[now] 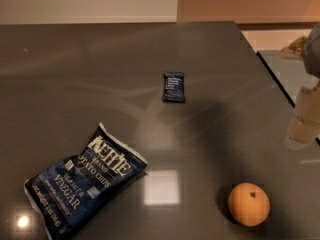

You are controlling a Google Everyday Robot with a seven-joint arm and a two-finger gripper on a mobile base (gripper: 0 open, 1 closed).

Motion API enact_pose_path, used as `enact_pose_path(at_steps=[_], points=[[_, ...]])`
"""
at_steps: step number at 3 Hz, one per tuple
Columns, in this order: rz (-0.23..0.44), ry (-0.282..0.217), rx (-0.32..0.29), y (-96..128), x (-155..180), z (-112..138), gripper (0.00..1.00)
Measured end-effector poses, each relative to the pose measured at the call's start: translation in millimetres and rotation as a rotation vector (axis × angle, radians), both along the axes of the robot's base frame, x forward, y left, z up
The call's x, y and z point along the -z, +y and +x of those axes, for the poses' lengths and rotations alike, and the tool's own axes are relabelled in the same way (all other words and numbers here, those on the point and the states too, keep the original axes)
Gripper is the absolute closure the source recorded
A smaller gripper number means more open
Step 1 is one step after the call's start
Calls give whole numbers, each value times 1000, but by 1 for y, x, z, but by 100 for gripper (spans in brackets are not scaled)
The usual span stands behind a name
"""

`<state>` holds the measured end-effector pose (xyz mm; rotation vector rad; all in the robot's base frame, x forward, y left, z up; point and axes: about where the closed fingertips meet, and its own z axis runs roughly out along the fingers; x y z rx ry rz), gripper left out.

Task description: Move orange near blue chip bag

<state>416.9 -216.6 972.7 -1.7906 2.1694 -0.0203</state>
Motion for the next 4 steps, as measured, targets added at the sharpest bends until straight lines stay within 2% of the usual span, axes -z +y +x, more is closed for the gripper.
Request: enact_pose_path(at_steps=[3, 4], points=[[178, 85, -217, 35, 44, -71, 0], [207, 102, -262, 42, 60, -87, 0]])
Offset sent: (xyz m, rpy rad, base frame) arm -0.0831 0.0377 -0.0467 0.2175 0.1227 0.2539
